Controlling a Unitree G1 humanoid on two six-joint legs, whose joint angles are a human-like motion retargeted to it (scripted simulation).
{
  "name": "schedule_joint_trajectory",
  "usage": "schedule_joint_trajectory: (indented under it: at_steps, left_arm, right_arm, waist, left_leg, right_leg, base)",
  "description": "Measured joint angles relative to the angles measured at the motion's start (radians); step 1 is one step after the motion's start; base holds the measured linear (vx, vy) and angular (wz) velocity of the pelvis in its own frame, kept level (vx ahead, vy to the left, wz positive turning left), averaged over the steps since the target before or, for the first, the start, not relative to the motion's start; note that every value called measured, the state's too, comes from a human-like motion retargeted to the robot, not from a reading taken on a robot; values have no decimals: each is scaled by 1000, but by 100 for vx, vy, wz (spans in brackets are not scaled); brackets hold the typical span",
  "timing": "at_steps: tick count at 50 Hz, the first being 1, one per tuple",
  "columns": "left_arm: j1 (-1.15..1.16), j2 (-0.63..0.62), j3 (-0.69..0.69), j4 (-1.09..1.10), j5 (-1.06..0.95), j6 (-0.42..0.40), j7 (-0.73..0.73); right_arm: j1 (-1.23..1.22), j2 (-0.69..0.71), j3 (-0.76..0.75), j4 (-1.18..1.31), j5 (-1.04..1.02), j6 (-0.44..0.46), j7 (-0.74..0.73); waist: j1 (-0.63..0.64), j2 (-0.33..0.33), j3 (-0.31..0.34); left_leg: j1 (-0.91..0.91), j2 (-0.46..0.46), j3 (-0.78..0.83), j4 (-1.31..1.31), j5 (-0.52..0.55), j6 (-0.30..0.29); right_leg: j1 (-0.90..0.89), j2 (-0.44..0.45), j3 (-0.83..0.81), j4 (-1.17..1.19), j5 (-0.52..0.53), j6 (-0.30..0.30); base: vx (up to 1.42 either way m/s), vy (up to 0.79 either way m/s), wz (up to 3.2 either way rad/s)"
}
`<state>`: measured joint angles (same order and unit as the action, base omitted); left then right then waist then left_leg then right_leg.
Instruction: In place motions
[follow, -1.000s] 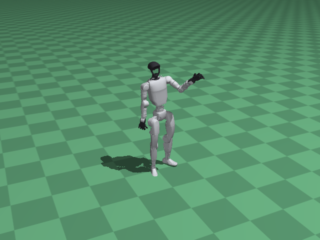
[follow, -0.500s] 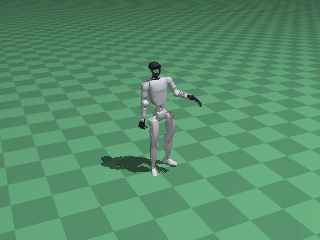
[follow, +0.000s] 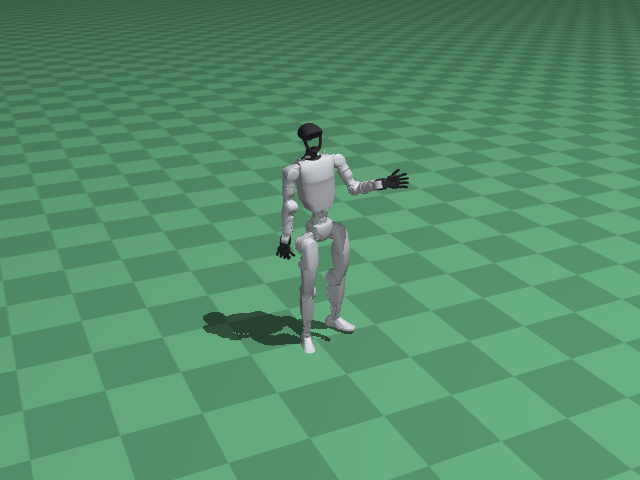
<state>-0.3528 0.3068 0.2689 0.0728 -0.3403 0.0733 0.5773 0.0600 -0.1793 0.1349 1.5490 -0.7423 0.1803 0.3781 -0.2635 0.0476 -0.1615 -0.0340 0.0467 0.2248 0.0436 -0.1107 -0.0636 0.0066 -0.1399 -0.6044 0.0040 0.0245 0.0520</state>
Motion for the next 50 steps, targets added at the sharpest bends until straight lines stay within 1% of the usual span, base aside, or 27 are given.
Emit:
schedule_joint_trajectory:
  at_steps: [2,5,7,8,9,10,13,14,15,17,19,21,23,25,27,30,32,35,37,38,40,42,45,48,50]
  left_arm:
    - [-11,48,-40,-50,160,-38,-24]
    - [-56,117,-113,-129,422,-71,-15]
    - [-99,158,-167,-178,566,-126,-35]
    - [-120,180,-196,-199,621,-151,-55]
    - [-142,199,-228,-218,670,-138,-116]
    - [-163,216,-259,-236,715,-106,-199]
    - [-232,216,-343,-254,880,290,-805]
    - [-241,217,-357,-239,918,344,-894]
    - [-244,222,-365,-222,944,362,-920]
    - [-236,227,-369,-219,965,378,-782]
    - [-214,222,-342,-229,912,349,-610]
    - [-189,211,-305,-244,804,274,-372]
    - [-172,208,-272,-265,749,185,-150]
    - [-160,208,-238,-281,742,102,22]
    - [-155,209,-207,-282,744,54,113]
    - [-153,208,-177,-251,737,45,147]
    - [-170,192,-159,-178,699,113,54]
    - [-234,120,-160,11,576,306,-236]
    - [-245,153,-150,62,627,322,-244]
    - [-244,171,-149,57,666,317,-218]
    - [-237,157,-157,20,666,280,-185]
    - [-217,151,-164,-18,672,190,-143]
    - [-154,172,-173,-50,753,-25,-48]
    - [-68,204,-208,-23,806,-246,31]
    - [0,218,-245,23,832,-321,38]
  right_arm:
    - [1,-3,1,4,9,-3,-1]
    - [0,-2,0,7,15,-1,6]
    - [0,-1,-2,6,17,-1,6]
    - [0,-1,-2,5,15,-1,5]
    - [0,-1,0,4,11,-2,4]
    - [0,-1,3,3,6,-2,4]
    - [-4,1,13,2,-12,1,7]
    - [-5,1,15,1,-16,2,6]
    - [-6,0,17,1,-21,2,4]
    - [-12,2,18,-3,-35,4,5]
    - [-13,4,15,-10,-49,3,8]
    - [-12,2,14,-14,-53,0,3]
    - [-9,0,15,-9,-43,-5,-7]
    - [-8,0,10,0,-25,-6,-8]
    - [-6,0,0,9,-4,-2,-3]
    - [1,-1,-11,15,23,0,-2]
    - [2,-3,-9,17,25,0,-2]
    - [5,-4,-1,19,16,-2,1]
    - [2,-5,-4,15,3,-2,2]
    - [-2,-4,-6,10,-8,-1,6]
    - [-6,1,-5,-5,-30,1,12]
    - [-6,1,7,-16,-39,-3,4]
    - [-17,1,35,-10,-55,-9,-13]
    - [-21,4,28,-10,-72,2,-3]
    - [-21,6,21,-14,-64,4,-6]
  waist:
    - [10,-1,0]
    - [26,-5,3]
    - [23,-5,2]
    - [20,-4,1]
    - [15,-3,-1]
    - [9,-2,-4]
    - [-5,2,-10]
    - [-8,4,-11]
    - [-11,6,-11]
    - [-20,5,-8]
    - [-29,7,-6]
    - [-31,10,-6]
    - [-21,9,-5]
    - [1,5,-5]
    - [21,3,-8]
    - [36,3,-15]
    - [38,5,-18]
    - [40,3,-24]
    - [34,3,-20]
    - [22,4,-16]
    - [-4,6,-7]
    - [-26,6,-2]
    - [-37,3,5]
    - [-33,1,10]
    - [-36,1,13]
  left_leg:
    - [1,1,9,0,-1,0]
    - [3,4,22,1,-2,-1]
    - [0,5,17,2,-1,-1]
    - [-2,5,13,2,0,-1]
    - [-3,5,10,2,1,-1]
    - [-5,5,6,3,1,-1]
    - [-8,5,-3,5,1,0]
    - [-7,5,-4,5,1,1]
    - [-6,4,-5,4,1,1]
    - [-3,3,-5,3,1,2]
    - [0,3,-5,2,0,3]
    - [2,4,0,1,-2,3]
    - [6,4,14,-1,-4,3]
    - [11,6,36,-2,-8,2]
    - [13,7,54,-3,-10,1]
    - [14,8,63,-4,-11,0]
    - [11,8,62,-2,-11,1]
    - [10,6,52,0,-10,2]
    - [8,4,37,1,-7,2]
    - [7,4,26,1,-5,3]
    - [5,3,4,1,-1,4]
    - [3,0,-12,1,1,5]
    - [4,-2,-12,2,1,5]
    - [6,-1,-3,2,0,4]
    - [7,-2,-2,1,0,4]
  right_leg:
    - [-1,1,8,1,-2,1]
    - [0,1,20,4,-5,3]
    - [0,-1,14,4,-5,5]
    - [0,-1,10,3,-4,5]
    - [1,-1,5,3,-4,5]
    - [1,-1,1,2,-3,6]
    - [1,0,-8,0,-1,5]
    - [2,1,-10,-1,0,4]
    - [2,2,-11,-1,0,3]
    - [4,3,-12,-3,0,1]
    - [3,4,-11,-4,1,0]
    - [0,6,-5,-5,2,-1]
    - [-3,7,10,-3,0,-2]
    - [-7,10,33,0,-4,-3]
    - [-11,11,51,3,-7,-4]
    - [-14,12,60,5,-10,-4]
    - [-15,11,59,6,-10,-4]
    - [-9,8,49,6,-10,-1]
    - [-4,5,34,5,-9,0]
    - [-1,4,24,4,-7,1]
    - [5,3,3,0,-2,2]
    - [7,2,-13,-4,2,1]
    - [8,4,-12,-7,3,-2]
    - [7,6,-4,-7,2,-4]
    - [5,6,-3,-8,3,-6]
  base:
    - [-1,-1,-11]
    - [-2,-1,-14]
    - [0,0,0]
    - [0,-1,18]
    - [1,-1,20]
    - [1,0,18]
    - [0,0,0]
    - [0,0,0]
    - [0,0,0]
    - [0,0,0]
    - [3,0,-3]
    - [2,1,-11]
    - [0,0,-39]
    - [-1,0,-52]
    - [0,0,-41]
    - [0,0,-8]
    - [0,0,0]
    - [-3,1,15]
    - [-4,-3,40]
    - [1,-3,51]
    - [7,-2,51]
    - [2,0,33]
    - [-2,-1,-1]
    - [0,0,0]
    - [0,0,0]
